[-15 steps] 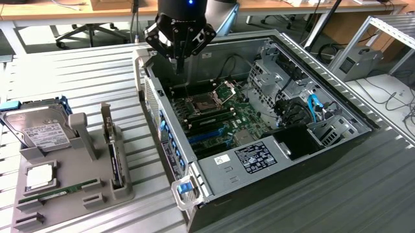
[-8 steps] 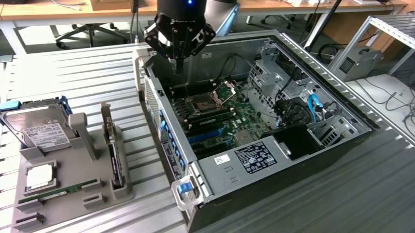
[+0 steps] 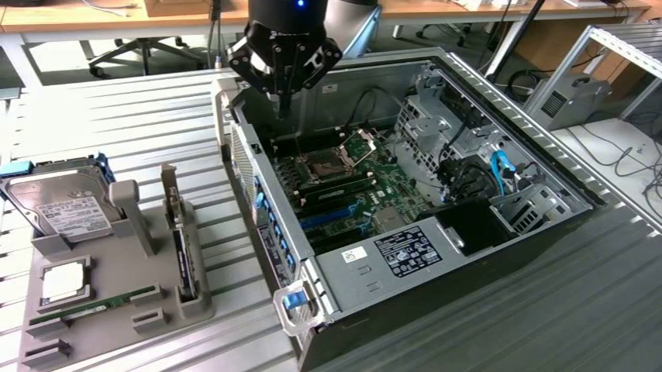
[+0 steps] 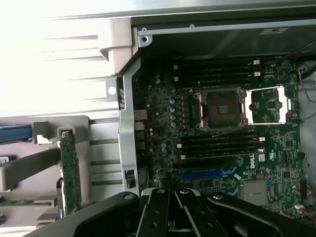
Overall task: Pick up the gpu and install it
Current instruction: 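Reach for the gpu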
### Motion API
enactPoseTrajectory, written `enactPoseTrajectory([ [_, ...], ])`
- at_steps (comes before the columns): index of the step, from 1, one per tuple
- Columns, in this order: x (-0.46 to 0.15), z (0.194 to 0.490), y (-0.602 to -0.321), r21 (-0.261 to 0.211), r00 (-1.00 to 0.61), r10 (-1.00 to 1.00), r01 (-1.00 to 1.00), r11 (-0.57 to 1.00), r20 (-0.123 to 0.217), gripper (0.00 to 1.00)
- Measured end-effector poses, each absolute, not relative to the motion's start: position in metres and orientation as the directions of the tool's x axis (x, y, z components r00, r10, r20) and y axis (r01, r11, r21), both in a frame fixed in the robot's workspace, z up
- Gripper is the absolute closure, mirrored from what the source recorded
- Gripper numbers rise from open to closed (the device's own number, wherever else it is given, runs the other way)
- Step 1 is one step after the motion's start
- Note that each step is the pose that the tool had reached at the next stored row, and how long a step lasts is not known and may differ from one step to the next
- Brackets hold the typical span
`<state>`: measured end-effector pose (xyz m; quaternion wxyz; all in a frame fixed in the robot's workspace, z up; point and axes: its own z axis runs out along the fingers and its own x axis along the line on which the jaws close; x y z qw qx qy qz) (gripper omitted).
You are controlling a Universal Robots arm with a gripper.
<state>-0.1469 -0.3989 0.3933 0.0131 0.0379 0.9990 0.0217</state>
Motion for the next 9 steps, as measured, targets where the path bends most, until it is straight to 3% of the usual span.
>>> enactPoseTrajectory([
  [9, -0.1491, 0.3933, -0.3989, 0.044, -0.997, 0.076, 0.075, 0.996, -0.024, 0.89],
])
